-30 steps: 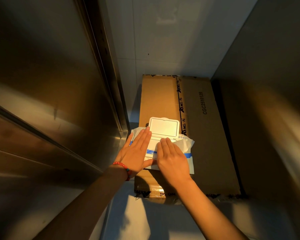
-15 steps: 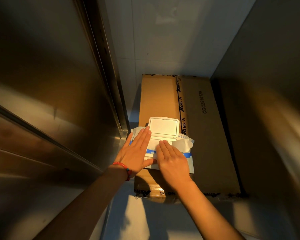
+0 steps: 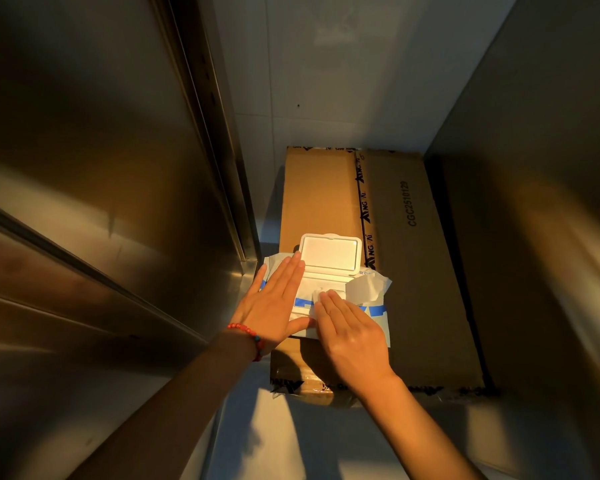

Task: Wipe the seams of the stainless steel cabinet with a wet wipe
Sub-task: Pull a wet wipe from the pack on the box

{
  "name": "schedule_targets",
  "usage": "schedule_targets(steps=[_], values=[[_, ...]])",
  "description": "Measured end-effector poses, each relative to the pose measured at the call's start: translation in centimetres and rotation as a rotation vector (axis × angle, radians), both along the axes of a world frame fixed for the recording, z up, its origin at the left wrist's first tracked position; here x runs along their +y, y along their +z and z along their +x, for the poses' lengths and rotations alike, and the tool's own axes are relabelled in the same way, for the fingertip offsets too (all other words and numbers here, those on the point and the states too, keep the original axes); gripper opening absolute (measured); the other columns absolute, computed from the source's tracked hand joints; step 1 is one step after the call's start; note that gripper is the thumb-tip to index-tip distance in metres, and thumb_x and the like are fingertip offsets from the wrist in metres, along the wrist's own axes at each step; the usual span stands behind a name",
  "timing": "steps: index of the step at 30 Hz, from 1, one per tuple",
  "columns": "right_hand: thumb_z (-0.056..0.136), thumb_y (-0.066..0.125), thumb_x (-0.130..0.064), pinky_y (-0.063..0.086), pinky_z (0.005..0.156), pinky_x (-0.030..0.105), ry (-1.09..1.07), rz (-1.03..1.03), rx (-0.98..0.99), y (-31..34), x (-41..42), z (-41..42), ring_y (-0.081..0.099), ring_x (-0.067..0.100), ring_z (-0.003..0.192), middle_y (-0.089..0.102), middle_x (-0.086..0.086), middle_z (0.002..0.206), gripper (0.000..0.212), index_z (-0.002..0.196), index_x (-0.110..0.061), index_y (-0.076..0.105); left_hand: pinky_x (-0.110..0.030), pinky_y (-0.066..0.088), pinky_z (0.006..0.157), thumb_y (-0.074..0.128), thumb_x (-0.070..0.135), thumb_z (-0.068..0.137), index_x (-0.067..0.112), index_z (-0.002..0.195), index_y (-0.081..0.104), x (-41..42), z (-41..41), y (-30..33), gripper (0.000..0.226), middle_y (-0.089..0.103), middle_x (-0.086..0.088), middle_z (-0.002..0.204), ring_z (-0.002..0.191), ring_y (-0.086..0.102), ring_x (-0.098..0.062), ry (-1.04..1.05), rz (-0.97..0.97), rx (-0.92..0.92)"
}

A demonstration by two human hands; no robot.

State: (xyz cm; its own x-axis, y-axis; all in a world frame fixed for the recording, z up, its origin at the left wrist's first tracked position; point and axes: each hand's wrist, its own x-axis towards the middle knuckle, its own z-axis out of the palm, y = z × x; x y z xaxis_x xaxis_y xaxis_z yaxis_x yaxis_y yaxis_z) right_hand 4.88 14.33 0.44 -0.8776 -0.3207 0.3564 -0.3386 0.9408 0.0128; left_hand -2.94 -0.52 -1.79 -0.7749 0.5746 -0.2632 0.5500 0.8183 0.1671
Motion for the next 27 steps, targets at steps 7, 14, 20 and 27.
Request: schedule_targets(steps=[7,14,20,27], values=[[0.044,0.094,-0.024,0.056,0.074,0.033,0.0,0.012,0.03,-0.2,-0.2,0.6,0.071,0.024,0.088,0.073,0.014,0.094,0.053,0.089,-0.003,0.076,-0.039,-0.01,0.116,0.027,0.06,0.092,0.026,0.128,-0.033,0.0,0.0,0.2,0.077,-0.022,-0.001,0.154,0.142,-0.018,-0.014,0.008,0.018,-0.019],[0.044,0.094,-0.023,0.055,0.076,0.034,-0.055,-0.009,0.014,-0.4,-0.9,0.5,0.07,0.025,0.091,0.072,0.014,0.099,0.057,0.094,-0.003,0.075,-0.037,-0.012,0.116,0.031,0.057,0.093,0.032,0.125,-0.031,0.0,0.1,0.3,0.074,-0.021,-0.001,0.154,0.142,-0.016,-0.015,0.016,0.037,-0.035],[0.041,0.095,-0.026,0.056,0.074,0.034,-0.044,-0.019,0.01,-0.3,-0.8,0.2,0.071,0.024,0.088,0.073,0.013,0.095,0.059,0.092,-0.003,0.075,-0.036,-0.014,0.114,0.03,0.058,0.093,0.027,0.126,-0.034,0.1,0.0,-0.2,0.079,-0.02,-0.001,0.155,0.142,-0.016,-0.015,0.031,0.035,-0.006],[0.042,0.095,-0.023,0.055,0.075,0.031,0.029,-0.072,0.048,-0.2,0.1,0.7,0.071,0.022,0.088,0.073,0.013,0.095,0.055,0.09,-0.004,0.076,-0.035,-0.015,0.112,0.029,0.062,0.09,0.023,0.127,-0.034,0.1,0.2,-0.4,0.083,-0.018,-0.001,0.156,0.143,-0.014,-0.014,0.041,0.065,0.01]])
